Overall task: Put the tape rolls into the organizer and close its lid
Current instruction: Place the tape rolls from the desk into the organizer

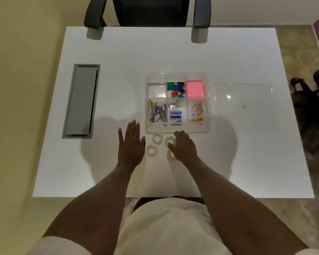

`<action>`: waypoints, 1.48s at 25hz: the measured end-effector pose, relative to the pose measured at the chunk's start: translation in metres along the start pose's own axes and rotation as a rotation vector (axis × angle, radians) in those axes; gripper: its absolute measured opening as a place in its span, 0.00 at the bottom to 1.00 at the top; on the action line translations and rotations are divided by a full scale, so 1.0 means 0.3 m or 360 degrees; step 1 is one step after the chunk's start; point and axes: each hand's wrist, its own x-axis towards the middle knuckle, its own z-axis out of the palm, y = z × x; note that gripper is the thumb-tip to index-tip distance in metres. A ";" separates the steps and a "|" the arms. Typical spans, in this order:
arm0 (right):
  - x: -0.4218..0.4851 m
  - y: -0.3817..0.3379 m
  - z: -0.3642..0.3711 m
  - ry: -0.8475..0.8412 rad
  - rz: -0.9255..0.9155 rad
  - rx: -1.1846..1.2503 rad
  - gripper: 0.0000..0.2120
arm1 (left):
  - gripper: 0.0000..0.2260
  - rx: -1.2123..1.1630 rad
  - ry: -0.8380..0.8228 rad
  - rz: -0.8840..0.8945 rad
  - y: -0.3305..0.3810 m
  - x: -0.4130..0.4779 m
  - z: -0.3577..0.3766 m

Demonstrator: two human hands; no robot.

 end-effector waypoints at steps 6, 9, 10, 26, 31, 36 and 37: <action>0.034 -0.057 0.094 0.0032 0.0177 -0.0017 0.26 | 0.28 0.0018 -0.0144 -0.0052 -0.066 0.050 0.072; 0.043 -0.068 0.129 0.0098 0.0239 0.0005 0.23 | 0.28 0.0020 -0.0153 -0.0061 -0.100 0.083 0.093; 0.046 -0.070 0.137 0.0125 0.0256 0.0027 0.22 | 0.28 0.0021 -0.0161 -0.0071 -0.110 0.093 0.098; 0.449 -0.246 -0.168 0.0647 -0.0221 0.0276 0.23 | 0.28 -0.0005 0.0133 -0.0061 -0.214 0.187 0.250; 0.686 -0.278 -0.239 0.0406 -0.0173 0.0110 0.21 | 0.29 -0.0036 0.0223 -0.0055 -0.241 0.176 0.300; 0.800 -0.310 -0.189 0.0211 -0.0163 -0.0161 0.18 | 0.29 -0.0058 0.0229 -0.0070 -0.248 0.189 0.319; 0.814 -0.316 -0.178 0.0211 -0.0162 -0.0183 0.18 | 0.30 -0.0063 0.0223 -0.0076 -0.249 0.192 0.321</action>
